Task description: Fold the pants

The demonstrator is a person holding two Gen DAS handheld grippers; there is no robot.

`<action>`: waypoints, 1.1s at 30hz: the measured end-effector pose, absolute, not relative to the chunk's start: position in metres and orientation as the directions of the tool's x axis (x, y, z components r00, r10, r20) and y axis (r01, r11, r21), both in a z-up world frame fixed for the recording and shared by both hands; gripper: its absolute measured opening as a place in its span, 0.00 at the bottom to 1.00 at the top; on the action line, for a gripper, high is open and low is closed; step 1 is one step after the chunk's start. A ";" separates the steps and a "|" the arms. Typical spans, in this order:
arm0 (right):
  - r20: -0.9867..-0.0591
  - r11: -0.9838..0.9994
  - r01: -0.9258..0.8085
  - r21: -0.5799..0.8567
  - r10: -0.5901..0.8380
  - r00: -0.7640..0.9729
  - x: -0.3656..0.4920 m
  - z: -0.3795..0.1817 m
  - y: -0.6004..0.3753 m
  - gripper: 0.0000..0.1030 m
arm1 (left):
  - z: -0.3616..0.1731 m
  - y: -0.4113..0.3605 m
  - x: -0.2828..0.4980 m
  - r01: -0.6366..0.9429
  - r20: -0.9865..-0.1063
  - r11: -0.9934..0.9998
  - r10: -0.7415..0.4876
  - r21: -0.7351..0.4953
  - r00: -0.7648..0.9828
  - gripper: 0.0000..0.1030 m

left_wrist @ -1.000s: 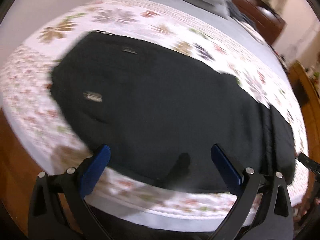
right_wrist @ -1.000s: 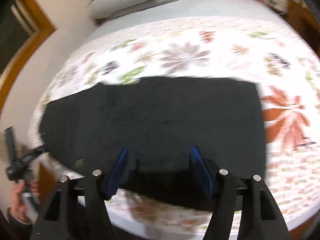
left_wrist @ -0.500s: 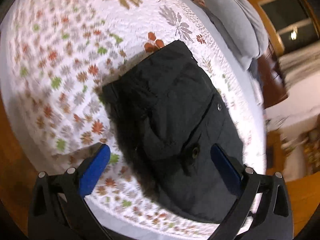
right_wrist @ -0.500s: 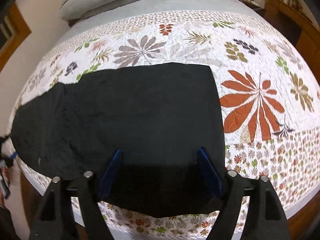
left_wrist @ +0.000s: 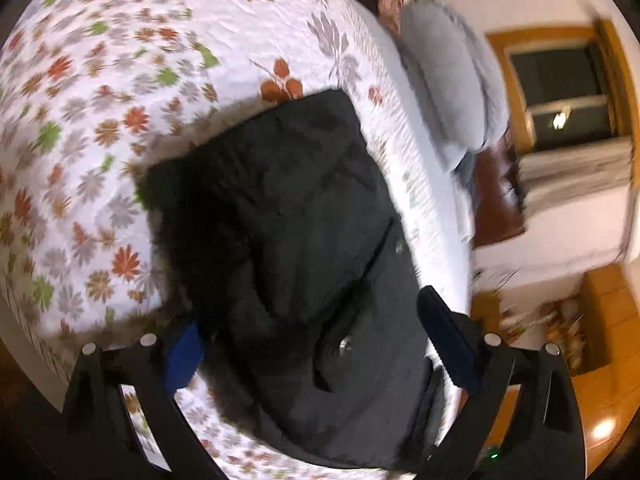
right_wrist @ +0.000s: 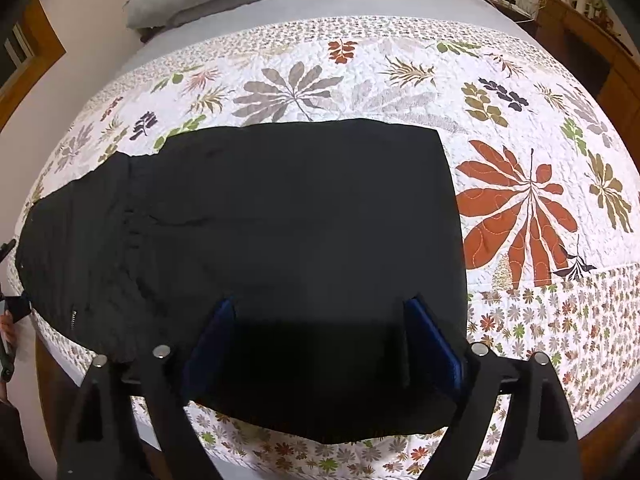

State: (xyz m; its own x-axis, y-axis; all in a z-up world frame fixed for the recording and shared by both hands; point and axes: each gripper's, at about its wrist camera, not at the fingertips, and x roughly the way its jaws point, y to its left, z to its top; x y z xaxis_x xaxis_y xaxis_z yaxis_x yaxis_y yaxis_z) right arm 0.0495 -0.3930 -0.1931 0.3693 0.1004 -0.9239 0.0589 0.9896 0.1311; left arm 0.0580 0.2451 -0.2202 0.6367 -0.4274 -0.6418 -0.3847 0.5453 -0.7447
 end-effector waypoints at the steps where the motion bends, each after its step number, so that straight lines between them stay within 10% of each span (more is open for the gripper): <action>1: -0.924 0.990 0.058 0.129 0.099 0.369 0.050 -0.193 -0.392 0.88 | -0.221 0.241 0.064 -0.388 -0.668 0.577 -0.417 -0.719 0.617 0.93; 5: -0.926 0.992 0.049 0.118 0.092 0.366 0.050 -0.194 -0.392 0.89 | -0.217 0.233 0.076 -0.413 -0.708 0.611 -0.379 -0.675 0.596 0.92; 7: -0.928 0.993 0.048 0.110 0.085 0.363 0.051 -0.196 -0.392 0.91 | -0.213 0.232 0.079 -0.420 -0.730 0.638 -0.352 -0.645 0.585 0.66; 19: -0.939 0.996 0.029 0.083 0.069 0.336 0.052 -0.206 -0.390 0.97 | -0.204 0.232 0.084 -0.418 -0.719 0.630 -0.351 -0.655 0.599 0.21; 33: -0.940 0.995 0.029 0.095 0.080 0.333 0.053 -0.208 -0.394 0.97 | -0.123 0.177 0.070 -0.139 -0.592 0.768 -0.351 -0.626 0.726 0.19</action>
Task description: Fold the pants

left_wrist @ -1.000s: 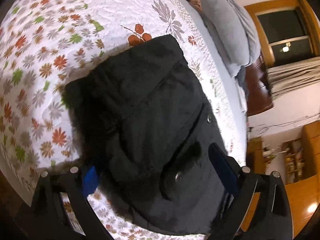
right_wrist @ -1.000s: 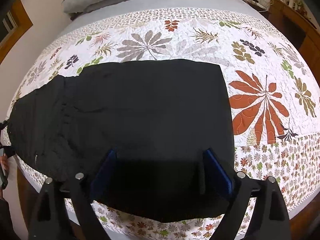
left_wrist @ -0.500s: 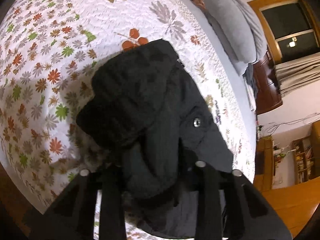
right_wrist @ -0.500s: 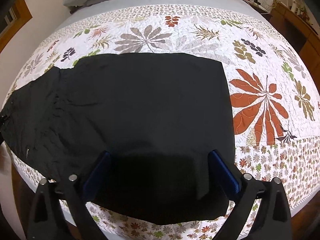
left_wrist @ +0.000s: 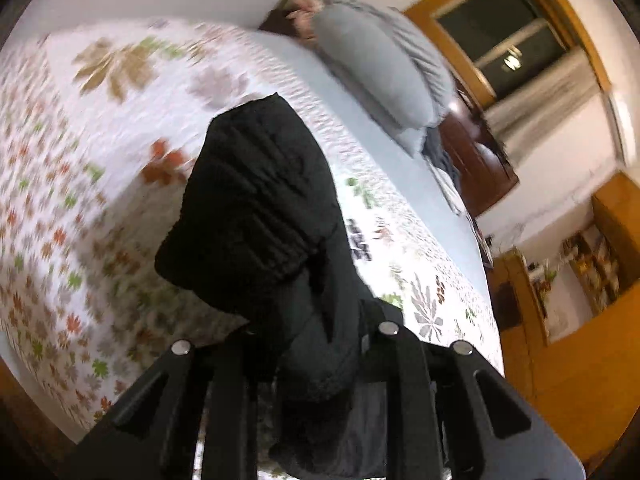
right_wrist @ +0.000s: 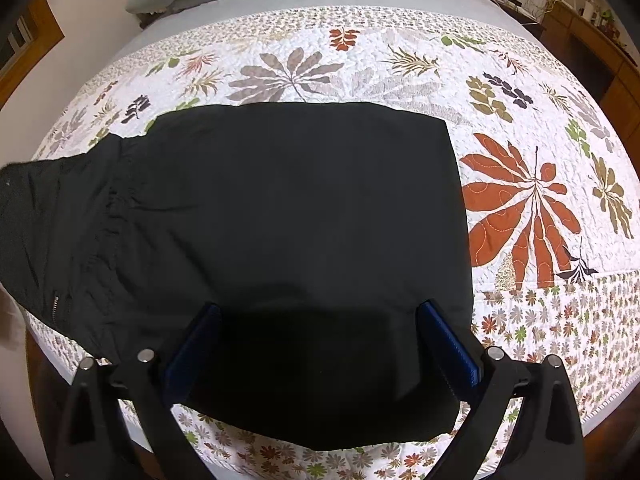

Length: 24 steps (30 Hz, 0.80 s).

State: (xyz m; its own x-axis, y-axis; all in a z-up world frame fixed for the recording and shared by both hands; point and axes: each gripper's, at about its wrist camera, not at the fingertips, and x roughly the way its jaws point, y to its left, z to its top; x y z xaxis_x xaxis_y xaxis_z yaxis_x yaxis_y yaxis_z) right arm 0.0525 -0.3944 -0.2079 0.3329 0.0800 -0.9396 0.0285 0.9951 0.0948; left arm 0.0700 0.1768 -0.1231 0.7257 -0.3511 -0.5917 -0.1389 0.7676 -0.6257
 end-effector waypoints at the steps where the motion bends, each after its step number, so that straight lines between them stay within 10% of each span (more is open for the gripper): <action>1: -0.939 0.995 0.029 0.096 0.081 0.333 0.052 -0.208 -0.394 0.97 | -0.117 0.171 0.069 -0.116 -0.586 0.778 -0.356 -0.617 0.728 0.19; 24: -0.906 0.953 0.132 0.272 0.207 0.370 0.042 -0.196 -0.431 0.97 | -0.078 -0.030 0.050 0.349 -0.623 0.840 -0.543 -0.415 0.563 0.38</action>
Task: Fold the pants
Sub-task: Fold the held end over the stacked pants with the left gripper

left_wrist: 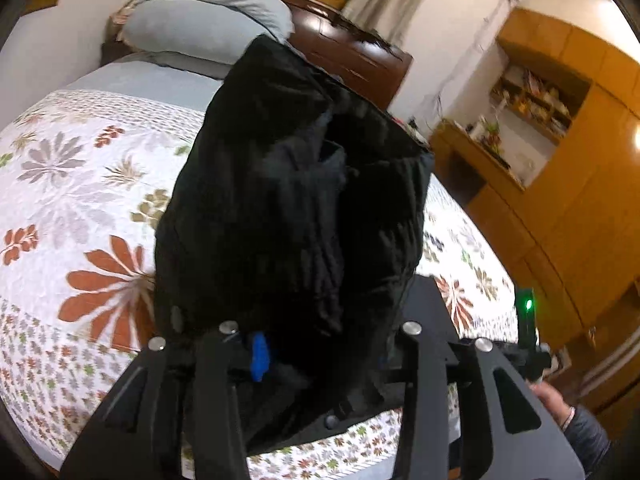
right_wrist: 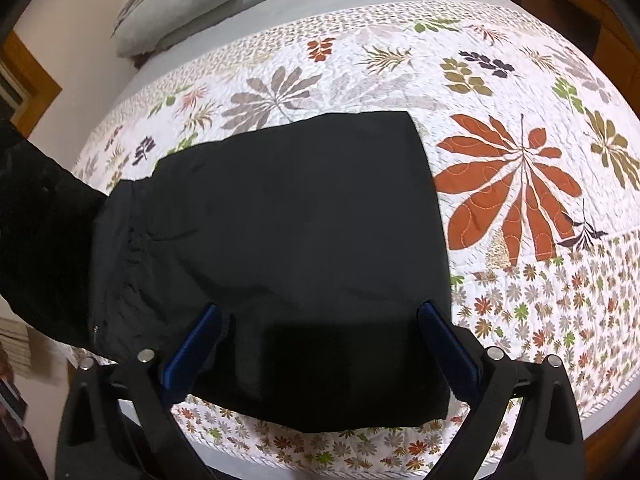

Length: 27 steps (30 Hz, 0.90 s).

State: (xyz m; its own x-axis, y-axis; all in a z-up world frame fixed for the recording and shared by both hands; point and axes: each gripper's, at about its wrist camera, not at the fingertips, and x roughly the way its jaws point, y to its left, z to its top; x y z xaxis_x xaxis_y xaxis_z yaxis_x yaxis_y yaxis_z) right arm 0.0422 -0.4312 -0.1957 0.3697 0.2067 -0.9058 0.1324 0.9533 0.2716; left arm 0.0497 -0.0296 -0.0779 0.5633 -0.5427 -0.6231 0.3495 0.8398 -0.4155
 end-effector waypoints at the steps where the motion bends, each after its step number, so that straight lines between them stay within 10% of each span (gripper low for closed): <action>1: -0.905 0.952 0.135 0.276 0.209 0.371 0.041 -0.195 -0.433 0.97 | -0.082 -0.032 0.051 0.360 -0.630 0.838 -0.545 -0.410 0.553 0.40; 17: -0.849 0.901 0.143 0.409 0.318 0.423 0.042 -0.179 -0.448 0.97 | -0.149 -0.077 0.054 0.445 -0.720 0.800 -0.577 -0.403 0.385 0.75; 27: -0.756 0.806 -0.007 0.592 0.558 0.342 0.089 -0.181 -0.394 0.97 | -0.152 -0.020 0.068 0.209 -0.803 0.934 -0.356 -0.290 0.478 0.90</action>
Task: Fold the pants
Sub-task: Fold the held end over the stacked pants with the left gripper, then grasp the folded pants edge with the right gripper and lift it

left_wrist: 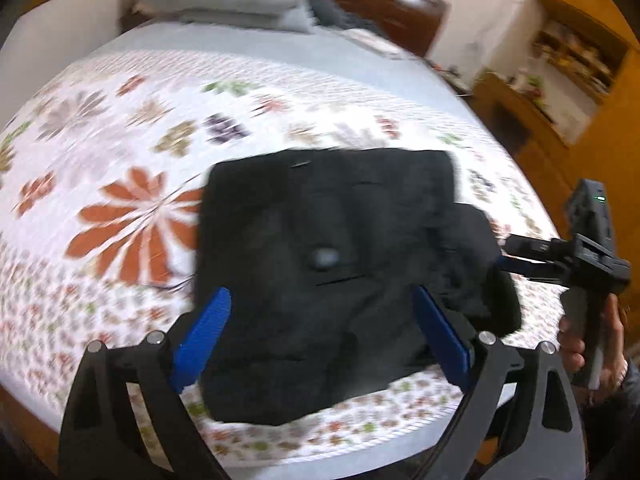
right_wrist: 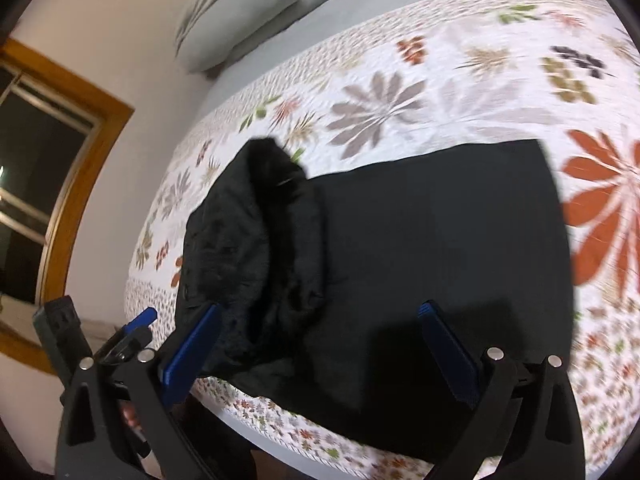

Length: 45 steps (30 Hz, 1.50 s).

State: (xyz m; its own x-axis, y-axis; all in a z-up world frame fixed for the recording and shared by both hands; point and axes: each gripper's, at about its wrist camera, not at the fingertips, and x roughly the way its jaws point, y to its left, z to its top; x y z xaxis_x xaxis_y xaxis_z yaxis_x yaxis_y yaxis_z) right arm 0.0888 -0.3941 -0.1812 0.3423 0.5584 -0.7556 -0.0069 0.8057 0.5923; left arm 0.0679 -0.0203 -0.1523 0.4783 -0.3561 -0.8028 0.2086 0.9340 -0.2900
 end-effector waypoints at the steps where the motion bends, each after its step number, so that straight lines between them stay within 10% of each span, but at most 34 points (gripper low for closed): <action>1: -0.755 0.802 -0.014 0.597 0.568 0.327 0.092 -0.185 -0.387 0.97 | -0.153 -0.016 0.070 0.187 -0.811 0.940 -0.341 -0.285 0.476 0.90; 16: -0.702 0.731 -0.071 0.678 0.674 0.232 0.115 -0.214 -0.346 0.97 | -0.188 0.013 0.075 0.074 -0.863 0.952 -0.300 -0.296 0.407 0.91; 25: -0.815 0.851 -0.173 0.497 0.526 0.243 0.117 -0.212 -0.307 0.96 | -0.188 0.008 0.076 0.085 -0.874 0.960 -0.277 -0.265 0.399 0.94; 29: -0.825 0.859 -0.203 0.469 0.509 0.247 0.114 -0.209 -0.301 0.81 | -0.189 0.007 0.076 0.086 -0.881 0.962 -0.271 -0.258 0.388 0.94; 36: -0.778 0.827 -0.182 0.531 0.561 0.281 0.114 -0.198 -0.320 0.28 | -0.191 0.007 0.075 0.076 -0.890 0.965 -0.262 -0.252 0.374 0.95; 45: -0.710 0.778 -0.263 0.571 0.629 0.318 0.101 -0.156 -0.323 0.20 | -0.192 0.007 0.072 0.051 -0.896 0.963 -0.267 -0.266 0.356 0.96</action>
State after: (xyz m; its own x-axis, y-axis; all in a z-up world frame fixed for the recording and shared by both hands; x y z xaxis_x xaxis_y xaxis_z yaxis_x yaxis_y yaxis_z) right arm 0.1008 -0.3233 -0.1565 0.3179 0.6286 -0.7098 -0.2625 0.7777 0.5712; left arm 0.0723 0.0072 -0.1922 0.3557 -0.2668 -0.8957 0.0513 0.9625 -0.2663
